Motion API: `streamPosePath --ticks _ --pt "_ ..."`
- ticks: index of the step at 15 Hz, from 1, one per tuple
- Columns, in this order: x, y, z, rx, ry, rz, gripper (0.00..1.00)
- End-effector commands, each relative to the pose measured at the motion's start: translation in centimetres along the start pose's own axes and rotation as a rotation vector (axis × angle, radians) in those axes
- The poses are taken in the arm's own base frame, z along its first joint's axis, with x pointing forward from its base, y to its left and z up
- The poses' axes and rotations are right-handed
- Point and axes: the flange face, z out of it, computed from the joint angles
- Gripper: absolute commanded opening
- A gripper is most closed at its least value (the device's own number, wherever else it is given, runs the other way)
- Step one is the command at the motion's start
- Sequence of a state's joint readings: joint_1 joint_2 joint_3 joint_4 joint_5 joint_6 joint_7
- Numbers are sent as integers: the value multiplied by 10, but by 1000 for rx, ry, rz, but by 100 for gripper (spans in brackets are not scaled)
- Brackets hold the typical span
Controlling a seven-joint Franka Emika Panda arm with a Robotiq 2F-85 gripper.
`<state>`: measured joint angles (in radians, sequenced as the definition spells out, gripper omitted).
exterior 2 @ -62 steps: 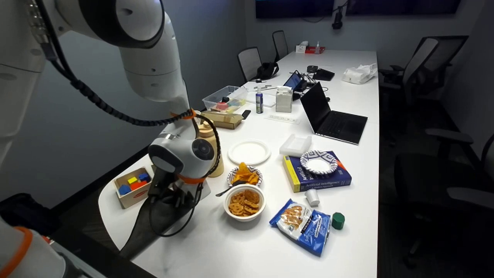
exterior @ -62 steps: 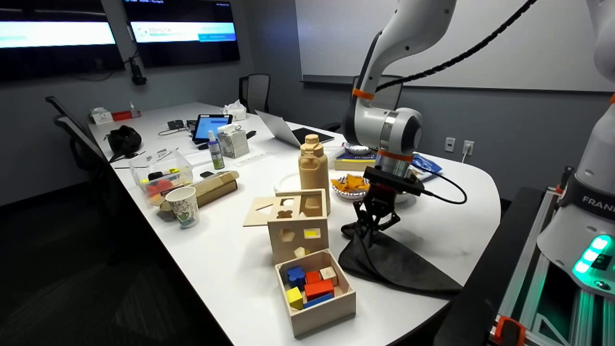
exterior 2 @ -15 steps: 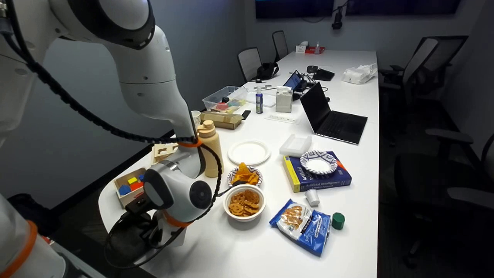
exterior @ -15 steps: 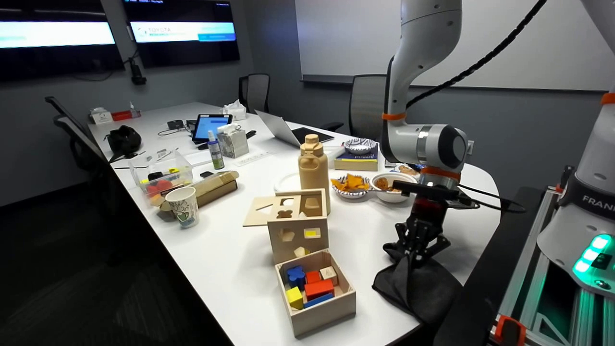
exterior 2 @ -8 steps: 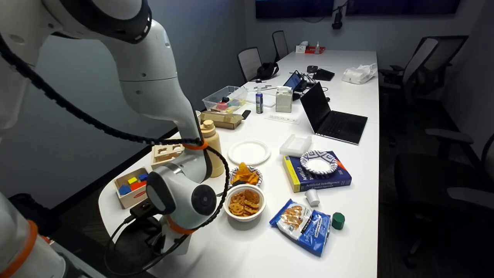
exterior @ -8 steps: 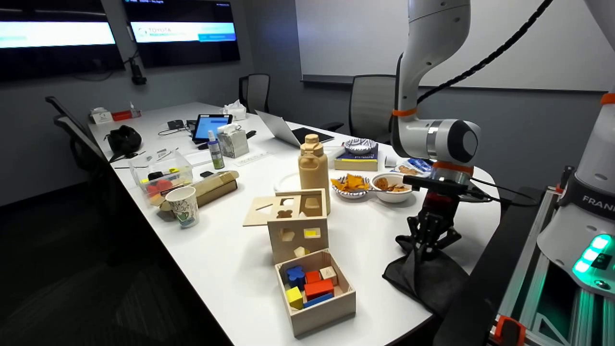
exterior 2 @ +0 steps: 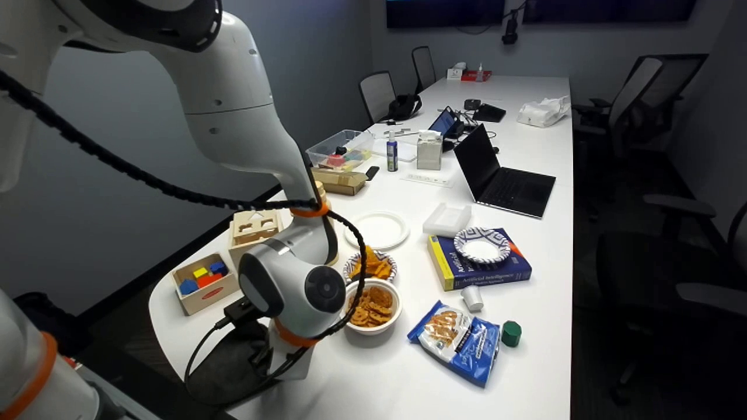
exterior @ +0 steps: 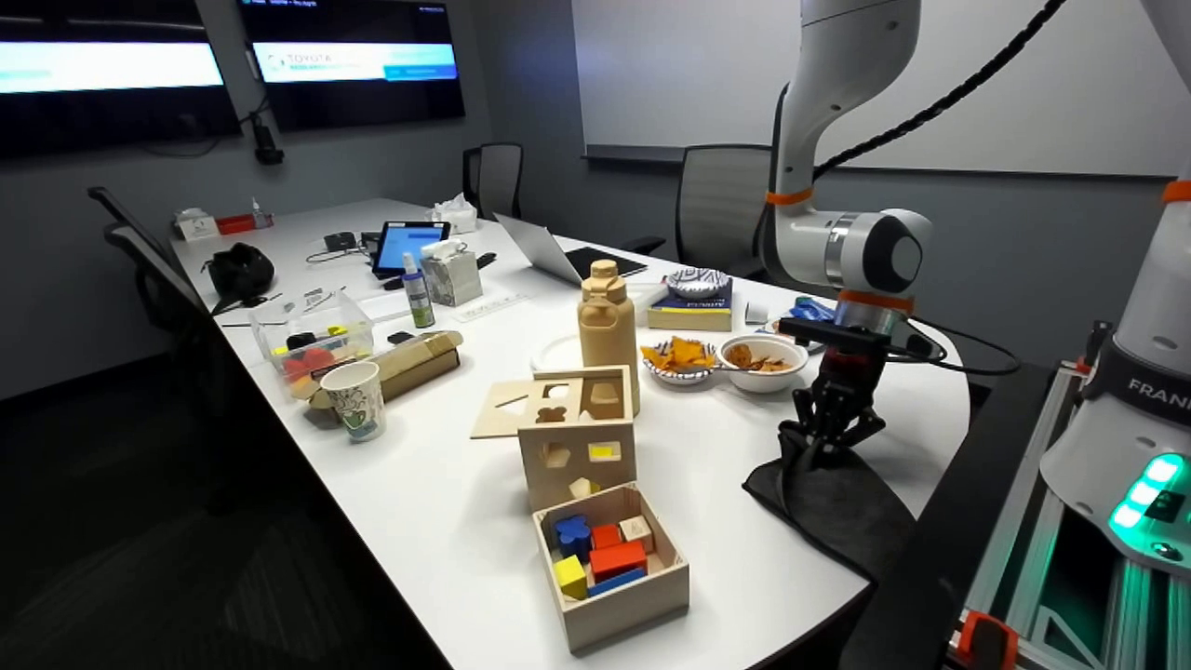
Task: Use the black towel to clean the table
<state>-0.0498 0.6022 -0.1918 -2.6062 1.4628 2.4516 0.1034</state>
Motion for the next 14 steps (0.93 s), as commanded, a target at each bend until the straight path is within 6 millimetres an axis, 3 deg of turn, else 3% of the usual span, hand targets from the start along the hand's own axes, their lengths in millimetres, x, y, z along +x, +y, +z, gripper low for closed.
streamPosePath --ticks 1,8,11,14 --pt "14 -30 -15 11 106 28 1" --pt "-9 -96 -12 -62 127 -157 1" --pt "-24 -104 -7 -106 84 -258 1" --pt "-32 -93 0 -178 22 -297 1"
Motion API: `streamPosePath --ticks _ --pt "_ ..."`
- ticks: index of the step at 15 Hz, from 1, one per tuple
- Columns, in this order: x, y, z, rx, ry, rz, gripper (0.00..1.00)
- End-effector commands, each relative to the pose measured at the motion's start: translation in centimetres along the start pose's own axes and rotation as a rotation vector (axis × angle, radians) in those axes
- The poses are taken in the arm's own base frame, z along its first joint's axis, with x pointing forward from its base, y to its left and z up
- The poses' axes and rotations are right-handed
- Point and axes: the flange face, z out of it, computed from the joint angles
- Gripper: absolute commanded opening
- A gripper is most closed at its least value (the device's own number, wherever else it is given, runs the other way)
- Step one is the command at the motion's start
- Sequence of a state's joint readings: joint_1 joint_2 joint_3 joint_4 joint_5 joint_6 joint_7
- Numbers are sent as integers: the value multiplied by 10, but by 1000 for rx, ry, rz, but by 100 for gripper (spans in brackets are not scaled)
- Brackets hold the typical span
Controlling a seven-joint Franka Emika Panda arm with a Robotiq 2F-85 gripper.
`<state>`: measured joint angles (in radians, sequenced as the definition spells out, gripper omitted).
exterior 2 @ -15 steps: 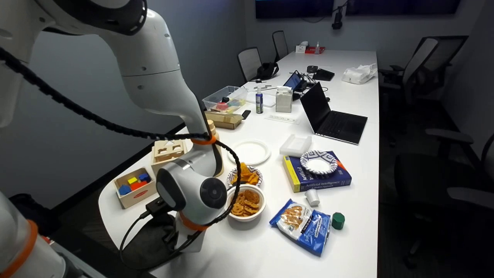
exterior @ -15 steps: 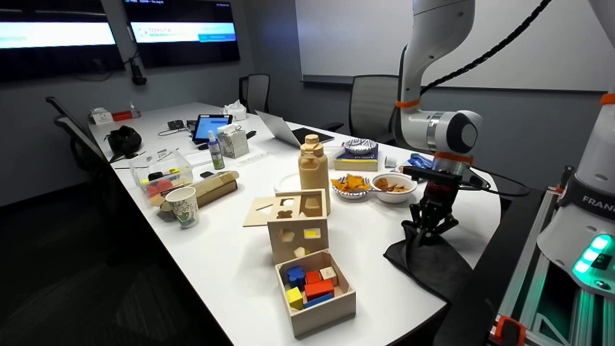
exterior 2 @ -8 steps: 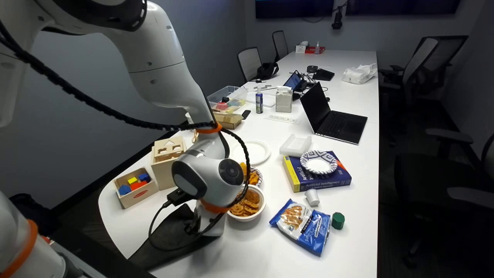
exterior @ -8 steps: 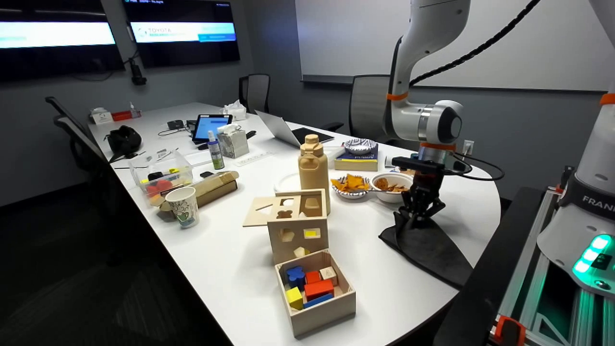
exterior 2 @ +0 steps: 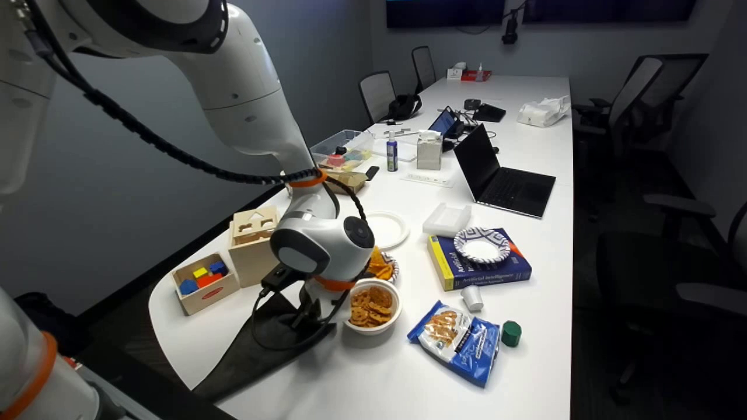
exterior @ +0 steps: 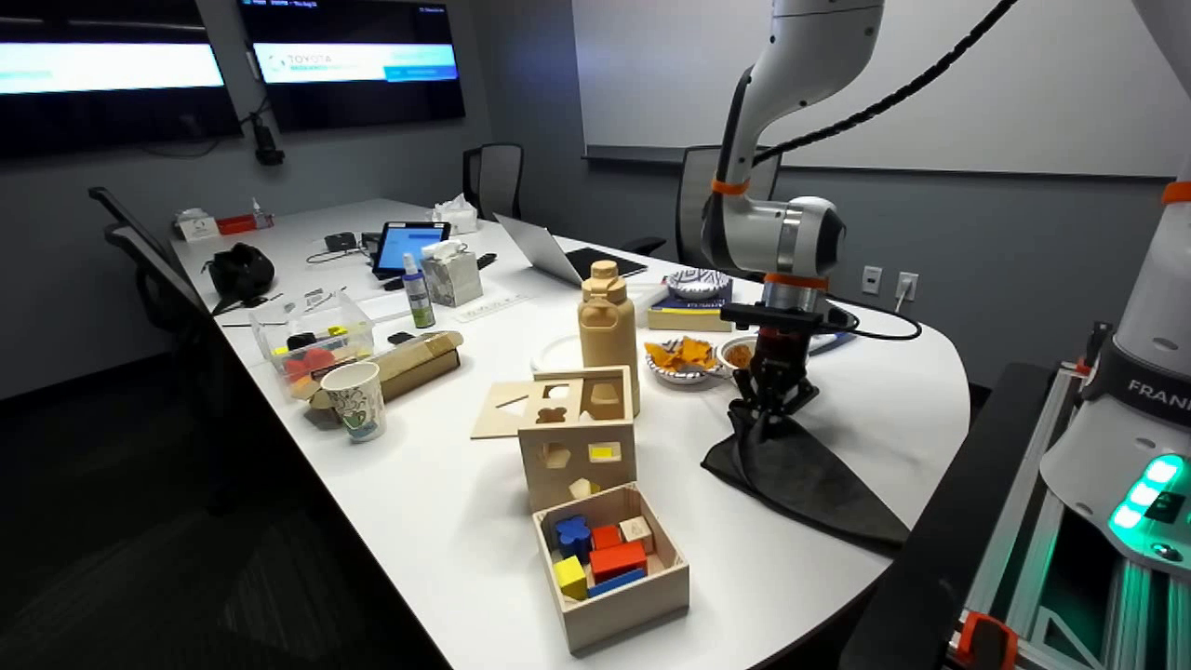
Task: Use the black towel to clean the table
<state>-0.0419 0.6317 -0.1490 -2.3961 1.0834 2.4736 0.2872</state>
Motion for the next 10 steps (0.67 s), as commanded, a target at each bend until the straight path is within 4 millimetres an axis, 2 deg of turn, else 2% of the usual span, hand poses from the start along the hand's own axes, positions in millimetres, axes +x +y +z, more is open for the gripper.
streamPosePath --ticks 1,5,10 --pt "-6 13 8 -80 -75 -32 1" --pt "-6 55 5 -132 -79 77 1" --pt "20 99 -7 -136 -33 273 1"
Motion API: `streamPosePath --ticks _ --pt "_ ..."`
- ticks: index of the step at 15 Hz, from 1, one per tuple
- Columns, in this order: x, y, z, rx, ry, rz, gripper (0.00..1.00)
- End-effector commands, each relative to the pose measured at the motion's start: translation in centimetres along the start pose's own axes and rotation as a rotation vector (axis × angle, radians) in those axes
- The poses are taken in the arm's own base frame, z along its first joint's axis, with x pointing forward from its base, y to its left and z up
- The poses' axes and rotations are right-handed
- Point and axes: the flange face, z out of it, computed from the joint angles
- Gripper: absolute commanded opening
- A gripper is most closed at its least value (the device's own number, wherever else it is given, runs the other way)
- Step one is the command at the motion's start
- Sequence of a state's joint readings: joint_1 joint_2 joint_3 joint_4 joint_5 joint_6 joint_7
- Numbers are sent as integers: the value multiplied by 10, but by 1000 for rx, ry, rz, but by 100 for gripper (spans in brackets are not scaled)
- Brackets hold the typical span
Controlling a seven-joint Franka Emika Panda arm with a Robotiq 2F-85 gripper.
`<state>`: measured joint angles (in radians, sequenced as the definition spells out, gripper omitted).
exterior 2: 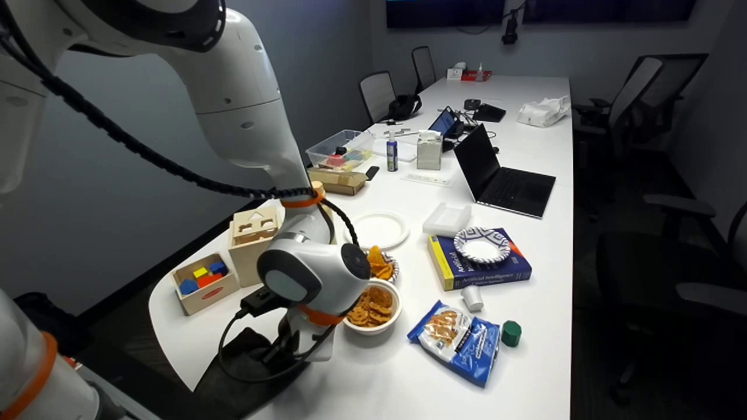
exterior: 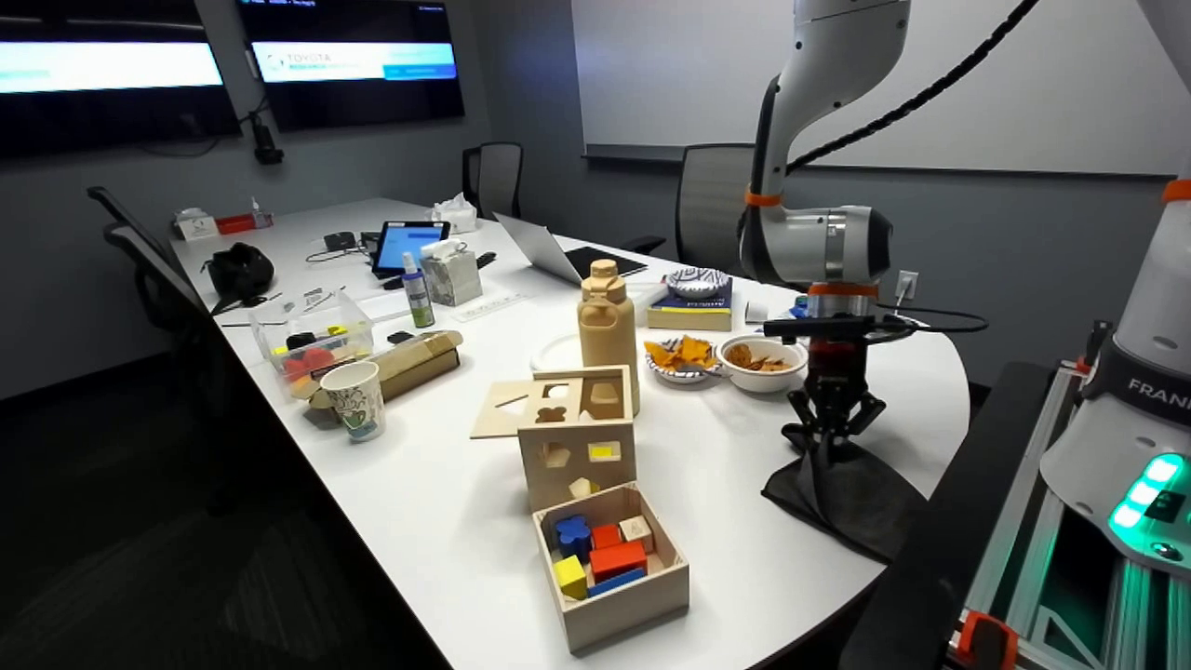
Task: Use the black towel to clean the table
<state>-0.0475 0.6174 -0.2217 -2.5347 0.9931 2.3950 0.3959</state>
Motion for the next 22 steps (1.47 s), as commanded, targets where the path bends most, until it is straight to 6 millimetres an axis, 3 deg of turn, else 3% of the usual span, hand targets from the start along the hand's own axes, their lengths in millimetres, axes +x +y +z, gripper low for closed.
streamPosePath --ticks 1,3,6,9,12,15,22 --pt "19 26 -19 37 38 140 1" --pt "35 27 -32 67 74 188 1" --pt "50 12 -53 94 122 220 1" --pt "44 -20 -63 108 143 149 1" --pt "18 -56 -59 122 135 24 1" --pt "-19 -81 -38 106 113 -90 1" --pt "-85 -97 22 46 59 -265 1"
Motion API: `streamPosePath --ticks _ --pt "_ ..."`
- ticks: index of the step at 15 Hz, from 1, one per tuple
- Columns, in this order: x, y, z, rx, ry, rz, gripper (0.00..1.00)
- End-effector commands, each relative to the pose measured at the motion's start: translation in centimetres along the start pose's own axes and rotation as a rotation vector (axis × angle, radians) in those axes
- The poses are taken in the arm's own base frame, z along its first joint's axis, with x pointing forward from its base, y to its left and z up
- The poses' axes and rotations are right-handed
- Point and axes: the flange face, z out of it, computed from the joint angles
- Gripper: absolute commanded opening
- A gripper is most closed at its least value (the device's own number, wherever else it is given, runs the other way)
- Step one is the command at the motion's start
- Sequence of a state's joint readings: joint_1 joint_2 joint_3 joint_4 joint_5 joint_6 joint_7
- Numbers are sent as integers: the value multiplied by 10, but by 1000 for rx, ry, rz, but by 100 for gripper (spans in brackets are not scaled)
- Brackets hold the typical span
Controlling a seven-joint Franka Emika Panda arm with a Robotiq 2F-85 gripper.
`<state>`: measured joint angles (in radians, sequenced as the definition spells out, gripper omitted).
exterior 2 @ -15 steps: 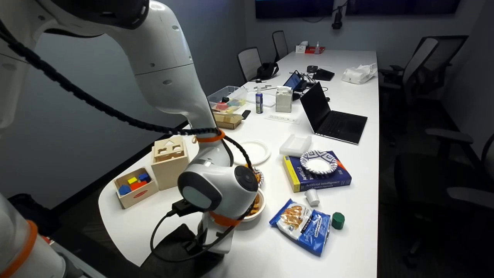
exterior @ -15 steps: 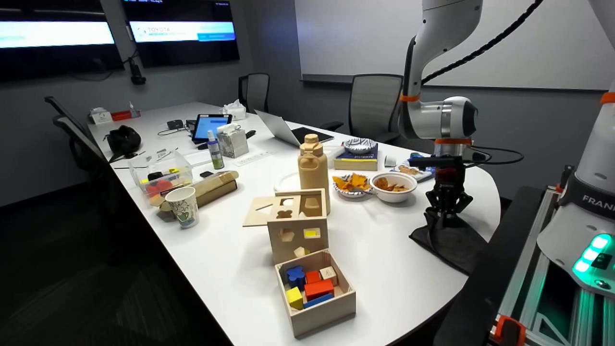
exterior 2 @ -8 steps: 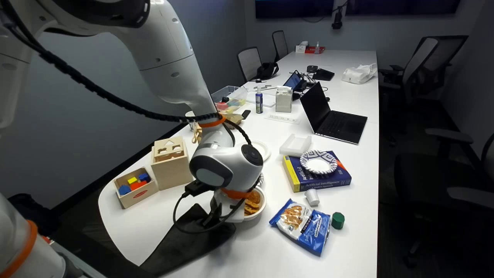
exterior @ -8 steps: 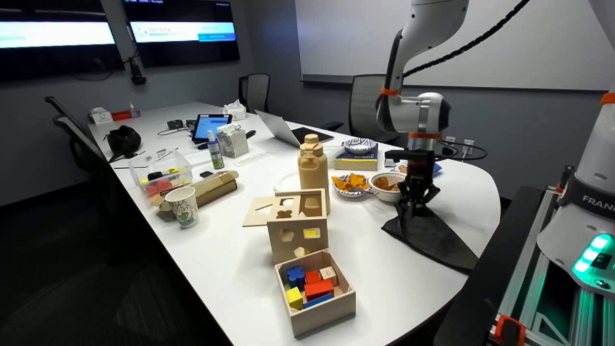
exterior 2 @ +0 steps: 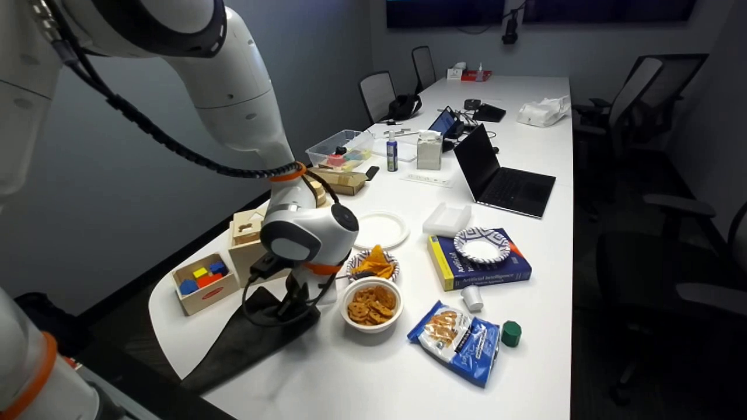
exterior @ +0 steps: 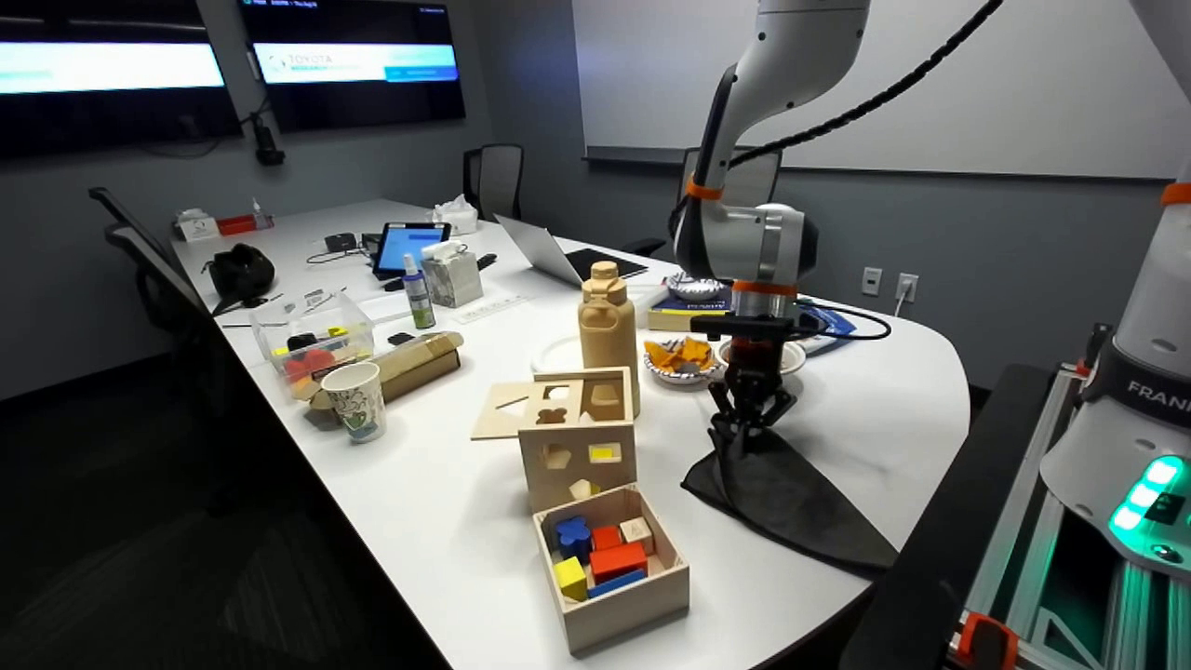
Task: Use the black towel to clean the table
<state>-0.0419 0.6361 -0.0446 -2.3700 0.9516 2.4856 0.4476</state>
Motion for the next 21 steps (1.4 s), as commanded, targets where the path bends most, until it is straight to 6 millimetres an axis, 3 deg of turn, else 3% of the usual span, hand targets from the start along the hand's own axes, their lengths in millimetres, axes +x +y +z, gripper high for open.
streamPosePath --ticks 1,6,11,17,21 --pt "-23 -8 23 -11 -18 -80 1" --pt "-44 4 41 -72 -29 -84 1" --pt "-34 17 33 -31 1 16 1" --pt "-17 -22 9 22 63 -12 1" --pt "-32 -63 10 34 58 -123 1"
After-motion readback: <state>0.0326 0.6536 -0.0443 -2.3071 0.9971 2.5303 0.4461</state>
